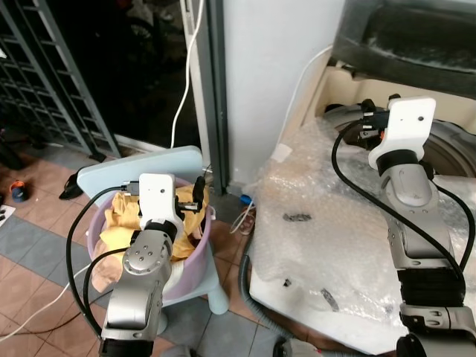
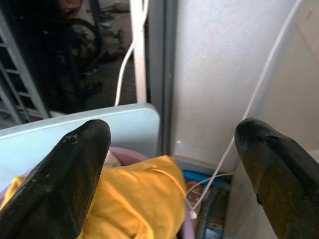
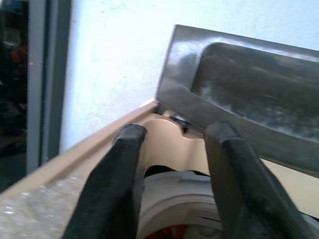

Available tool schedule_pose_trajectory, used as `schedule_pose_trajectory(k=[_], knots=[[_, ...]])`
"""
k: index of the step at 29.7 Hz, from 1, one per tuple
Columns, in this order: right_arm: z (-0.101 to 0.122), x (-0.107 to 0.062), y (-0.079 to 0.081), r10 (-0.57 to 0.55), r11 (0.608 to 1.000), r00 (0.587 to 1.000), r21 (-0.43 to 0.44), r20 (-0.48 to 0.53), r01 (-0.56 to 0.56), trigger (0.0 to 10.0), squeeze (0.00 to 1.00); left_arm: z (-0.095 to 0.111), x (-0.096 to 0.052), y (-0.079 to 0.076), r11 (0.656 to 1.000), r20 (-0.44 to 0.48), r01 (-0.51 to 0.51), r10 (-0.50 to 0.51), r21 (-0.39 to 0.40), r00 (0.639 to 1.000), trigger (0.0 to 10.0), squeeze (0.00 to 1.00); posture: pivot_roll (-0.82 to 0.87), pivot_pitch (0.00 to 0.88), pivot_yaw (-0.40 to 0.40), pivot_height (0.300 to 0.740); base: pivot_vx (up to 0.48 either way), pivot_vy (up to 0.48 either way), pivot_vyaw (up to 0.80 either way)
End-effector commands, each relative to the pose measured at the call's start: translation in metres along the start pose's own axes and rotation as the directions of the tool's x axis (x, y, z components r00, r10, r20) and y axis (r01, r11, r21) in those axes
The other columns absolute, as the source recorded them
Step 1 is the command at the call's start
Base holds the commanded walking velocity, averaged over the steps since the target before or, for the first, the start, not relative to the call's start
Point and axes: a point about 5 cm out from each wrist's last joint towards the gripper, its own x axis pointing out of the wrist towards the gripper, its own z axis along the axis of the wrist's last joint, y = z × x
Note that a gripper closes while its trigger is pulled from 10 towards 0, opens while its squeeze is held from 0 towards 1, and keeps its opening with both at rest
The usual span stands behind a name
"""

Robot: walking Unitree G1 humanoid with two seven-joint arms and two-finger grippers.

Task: Clothes washing

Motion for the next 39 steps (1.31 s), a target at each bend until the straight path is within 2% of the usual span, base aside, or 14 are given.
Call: schedule_pose_trajectory(k=[1,6,9,17,18,19,24,27,32,34,36,37,38,39], knots=[[0.007,0.000,0.005,0.031,0.999,0.999,0.008,0.034,-0.032,10.0,1.00,0.002,0.001,0.001,1.000,0.009,-0.011,0.011,0.006,1.000,10.0,0.00,-0.04,0.000,0.026,0.740,0.000,0.311,0.00],[0.008,-0.004,0.017,0.089,0.995,0.995,0.046,0.043,-0.091,10.0,1.00,0.002,0.001,0.001,1.000,0.010,-0.013,0.013,0.006,1.000,10.0,0.00,-0.04,0.000,0.023,0.740,0.000,0.313,0.00],[0.009,-0.010,0.031,0.146,0.986,0.988,0.079,0.049,-0.150,10.0,1.00,0.001,0.001,0.001,1.000,0.007,-0.016,0.016,0.007,1.000,10.0,0.00,-0.04,0.000,0.022,0.740,0.000,0.334,0.00],[0.013,-0.013,0.041,0.213,0.967,0.975,0.127,0.064,-0.220,10.0,1.00,0.000,0.002,0.001,1.000,-0.001,-0.015,0.015,0.013,1.000,10.0,0.00,-0.04,0.000,0.024,0.740,0.000,0.445,0.00],[0.014,-0.015,0.043,0.226,0.962,0.972,0.139,0.068,-0.234,10.0,0.87,0.000,0.002,0.001,1.000,0.000,-0.016,0.016,0.013,1.000,10.0,0.00,-0.04,0.000,0.024,0.740,0.000,0.480,0.00],[0.016,-0.017,0.048,0.248,0.953,0.966,0.161,0.077,-0.257,10.0,0.00,0.000,0.002,0.001,1.000,0.000,-0.018,0.018,0.014,1.000,10.0,0.00,-0.04,0.000,0.024,0.740,0.000,0.480,0.00],[0.023,-0.029,0.066,0.280,0.918,0.955,0.263,0.097,-0.296,10.0,0.00,0.000,0.005,0.002,1.000,0.002,-0.023,0.023,0.021,1.000,10.0,0.00,-0.04,0.000,0.025,0.740,0.000,0.480,0.00],[0.022,-0.038,0.080,0.293,0.892,0.953,0.336,0.075,-0.301,10.0,0.00,0.004,0.008,0.003,0.999,0.029,-0.030,0.030,0.020,0.999,10.0,0.00,-0.03,0.000,0.029,0.740,0.000,0.480,0.00],[0.020,-0.033,0.081,0.293,0.906,0.955,0.302,0.053,-0.295,10.0,0.00,0.007,0.013,0.005,0.999,0.040,-0.041,0.040,0.022,0.998,10.0,0.00,-0.04,0.000,0.033,0.740,0.000,0.447,0.00],[0.013,-0.023,0.073,0.222,0.937,0.975,0.280,-0.014,-0.210,10.0,0.00,0.012,0.020,0.008,0.998,0.070,-0.061,0.059,0.031,0.996,10.0,0.00,-0.05,0.000,0.039,0.740,0.000,0.161,0.00],[0.011,-0.019,0.074,0.254,0.906,0.967,0.355,-0.017,-0.232,10.0,0.00,0.016,0.025,0.010,0.996,0.092,-0.079,0.074,0.047,0.993,10.0,0.00,-0.05,0.000,0.040,0.740,0.000,0.000,0.00],[0.011,-0.018,0.074,0.255,0.907,0.967,0.350,-0.011,-0.235,10.0,0.00,0.018,0.026,0.010,0.995,0.100,-0.086,0.082,0.043,0.992,10.0,0.00,-0.05,0.000,0.041,0.740,0.000,0.000,0.00],[0.010,-0.017,0.072,0.216,0.933,0.976,0.296,-0.004,-0.205,10.0,0.00,0.021,0.027,0.013,0.993,0.118,-0.106,0.101,0.043,0.988,10.0,0.00,-0.05,0.000,0.043,0.740,0.000,0.000,0.00],[0.008,-0.017,0.073,0.210,0.937,0.978,0.288,-0.012,-0.198,10.0,0.00,0.021,0.028,0.014,0.992,0.122,-0.119,0.112,0.046,0.986,10.0,0.00,-0.04,0.000,0.045,0.740,0.000,0.000,0.00]])
